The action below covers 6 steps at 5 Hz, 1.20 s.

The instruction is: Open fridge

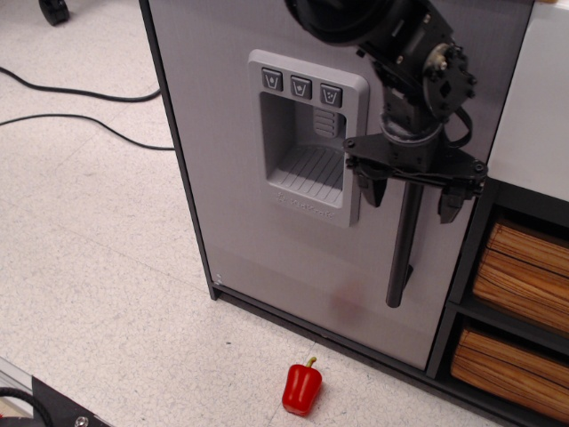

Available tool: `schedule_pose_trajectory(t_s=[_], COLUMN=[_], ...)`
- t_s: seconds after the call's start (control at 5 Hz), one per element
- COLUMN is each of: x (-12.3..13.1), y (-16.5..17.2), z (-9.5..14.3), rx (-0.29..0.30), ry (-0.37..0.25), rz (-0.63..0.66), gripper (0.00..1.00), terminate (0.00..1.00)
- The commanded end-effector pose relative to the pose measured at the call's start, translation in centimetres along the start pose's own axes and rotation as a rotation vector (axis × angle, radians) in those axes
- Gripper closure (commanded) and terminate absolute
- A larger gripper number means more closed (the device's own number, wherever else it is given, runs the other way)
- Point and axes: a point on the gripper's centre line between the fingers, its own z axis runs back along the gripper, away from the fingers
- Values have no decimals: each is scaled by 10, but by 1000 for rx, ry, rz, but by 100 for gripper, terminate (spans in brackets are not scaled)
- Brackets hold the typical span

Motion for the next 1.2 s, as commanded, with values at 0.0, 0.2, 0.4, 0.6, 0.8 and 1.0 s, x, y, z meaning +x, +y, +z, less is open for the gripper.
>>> schedule_pose_trajectory(t_s=[0.0,0.2,0.4,0.6,0.8,1.0], x=[26,30,27,15,-5,-30], y=[-5,0,4,12,23,36], z=[3,1,1,5,13,28], rx=[-16,-18,-19,-25,-18,-13], ry=[-103,-114,-106,-80,-71,-52], rz=[-66,-55,-41,-38,-41,-51], gripper=[0,100,100,100,100,100], terminate=[0,0,0,0,0,0])
